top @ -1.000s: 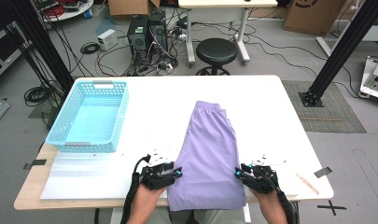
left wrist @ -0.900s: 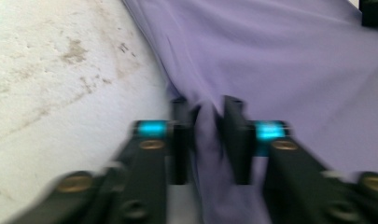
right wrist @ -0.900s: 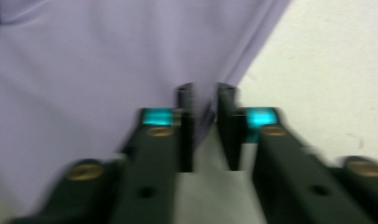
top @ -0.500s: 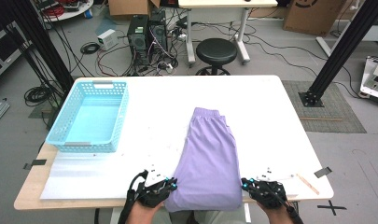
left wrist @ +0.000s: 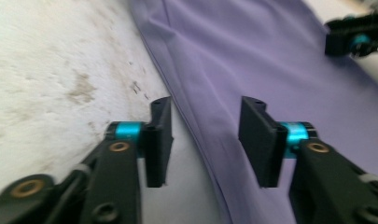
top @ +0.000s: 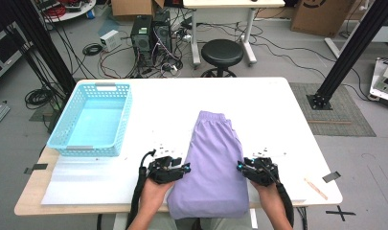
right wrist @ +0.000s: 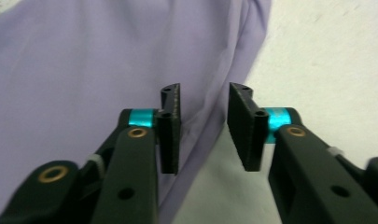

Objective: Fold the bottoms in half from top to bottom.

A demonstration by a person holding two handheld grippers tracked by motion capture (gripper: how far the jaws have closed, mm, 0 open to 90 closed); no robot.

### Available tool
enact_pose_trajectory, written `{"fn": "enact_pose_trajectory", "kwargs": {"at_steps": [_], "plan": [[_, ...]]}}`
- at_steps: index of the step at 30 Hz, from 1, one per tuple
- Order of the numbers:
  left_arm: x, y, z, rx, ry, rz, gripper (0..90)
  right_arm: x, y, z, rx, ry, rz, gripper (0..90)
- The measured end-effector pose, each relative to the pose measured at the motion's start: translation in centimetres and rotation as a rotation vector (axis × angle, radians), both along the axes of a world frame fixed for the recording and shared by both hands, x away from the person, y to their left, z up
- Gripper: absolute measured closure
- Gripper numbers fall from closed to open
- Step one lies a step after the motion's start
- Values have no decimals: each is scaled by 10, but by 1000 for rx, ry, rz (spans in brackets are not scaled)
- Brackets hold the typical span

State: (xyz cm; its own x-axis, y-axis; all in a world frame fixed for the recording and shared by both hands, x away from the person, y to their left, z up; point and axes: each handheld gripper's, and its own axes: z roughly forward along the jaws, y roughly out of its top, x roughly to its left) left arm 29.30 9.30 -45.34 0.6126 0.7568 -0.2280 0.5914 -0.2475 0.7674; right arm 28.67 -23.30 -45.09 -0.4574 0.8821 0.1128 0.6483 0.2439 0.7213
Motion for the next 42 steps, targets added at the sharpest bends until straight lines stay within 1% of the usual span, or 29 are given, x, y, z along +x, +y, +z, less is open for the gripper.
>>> {"fn": "enact_pose_trajectory", "kwargs": {"at_steps": [1,2,3,4,6,8,11,14,15,16,17,18,20,21,22,25,26,28,29,30,32,33,35,36,37,39,40,41,42], "plan": [[-2,-1,1,17,-13,11,671,-1,0,0,9,-1,3,780],[-4,-3,1,40,-19,-10,817,-2,-1,0,18,3,11,837],[-7,-4,1,53,-30,-10,861,-4,-1,0,16,3,23,866],[-10,-5,1,60,-35,-6,871,-6,0,0,6,1,27,870],[-19,-2,1,53,-23,11,875,-9,-2,1,12,10,45,873],[-30,0,1,69,-39,17,875,-13,-3,1,25,13,63,872],[-46,2,1,89,-69,29,875,-21,-1,1,19,12,103,870],[-54,5,1,90,-73,24,861,-28,1,3,16,16,136,847],[-53,7,2,85,-66,21,827,-29,1,4,20,17,139,808],[-53,7,2,85,-66,21,740,-29,1,4,20,17,139,808],[-48,10,5,51,-66,29,671,-27,-2,9,36,0,132,727],[-43,12,7,44,-67,29,665,-23,-3,12,51,-6,123,689],[-30,15,10,-5,-70,39,552,-13,-5,16,63,-19,100,637],[-22,16,11,-11,-71,38,551,-6,-4,18,62,-24,90,627],[-14,16,11,-21,-62,39,549,1,-3,19,63,-23,83,623],[10,15,10,-51,-35,26,538,26,4,18,67,-4,78,572],[16,13,10,-56,-40,24,538,33,8,16,66,6,75,558],[29,8,12,-34,-45,13,527,47,15,14,58,12,74,520],[35,6,13,-34,-51,6,520,53,18,13,54,17,73,505],[40,4,15,-35,-69,-2,513,59,21,12,52,15,70,495],[51,1,17,-39,-110,-21,477,69,25,11,44,20,72,492],[57,0,18,-41,-115,-28,474,74,26,10,34,30,72,492],[68,-2,20,-47,-106,-33,430,82,28,10,36,40,78,491],[74,-3,20,-58,-107,-39,429,84,28,10,37,43,83,493],[79,-4,21,-54,-107,-35,428,88,29,10,36,43,85,509],[87,-7,21,-46,-97,-38,428,92,29,8,51,60,88,545],[91,-10,20,-40,-98,-40,428,94,29,7,48,65,92,591],[95,-11,19,-28,-93,-40,428,95,30,5,37,71,99,614],[99,-13,18,-28,-80,-40,428,95,30,4,34,64,101,639]]}}
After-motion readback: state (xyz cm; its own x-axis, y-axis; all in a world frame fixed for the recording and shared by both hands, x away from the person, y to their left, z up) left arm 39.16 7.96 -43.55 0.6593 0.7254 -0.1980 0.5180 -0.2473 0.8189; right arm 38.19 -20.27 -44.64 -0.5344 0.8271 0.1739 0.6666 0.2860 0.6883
